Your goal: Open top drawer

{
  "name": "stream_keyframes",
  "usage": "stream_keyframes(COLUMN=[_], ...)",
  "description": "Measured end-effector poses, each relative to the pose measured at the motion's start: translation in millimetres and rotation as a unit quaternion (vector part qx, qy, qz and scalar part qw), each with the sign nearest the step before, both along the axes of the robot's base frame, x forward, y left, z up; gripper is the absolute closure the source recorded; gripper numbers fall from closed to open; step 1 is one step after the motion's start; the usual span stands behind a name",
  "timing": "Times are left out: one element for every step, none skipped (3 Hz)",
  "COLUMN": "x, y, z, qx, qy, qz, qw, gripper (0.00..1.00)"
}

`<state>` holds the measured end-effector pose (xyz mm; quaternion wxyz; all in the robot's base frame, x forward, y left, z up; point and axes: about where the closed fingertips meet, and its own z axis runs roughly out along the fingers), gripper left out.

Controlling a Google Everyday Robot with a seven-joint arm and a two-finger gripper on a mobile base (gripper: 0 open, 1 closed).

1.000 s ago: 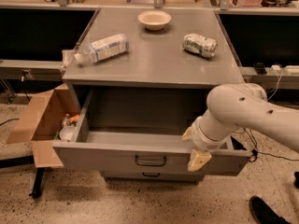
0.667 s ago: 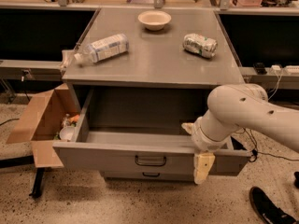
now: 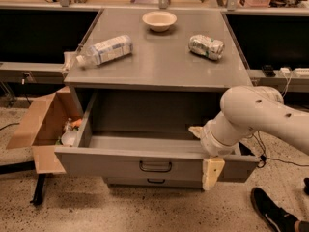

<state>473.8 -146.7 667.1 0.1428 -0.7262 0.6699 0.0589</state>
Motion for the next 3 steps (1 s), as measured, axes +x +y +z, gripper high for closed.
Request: stream_keyframes(x=[-5, -15, -15], y=[-1, 3, 3], z=[41, 89, 89], qx=[0.026, 0.041, 0.041], qy=[-0.011, -0.022, -0.022], qz=[0.014, 0.041, 0.041], qw=[0.9995, 0.9981, 0.9981], gripper=[0.0, 0.0, 0.0])
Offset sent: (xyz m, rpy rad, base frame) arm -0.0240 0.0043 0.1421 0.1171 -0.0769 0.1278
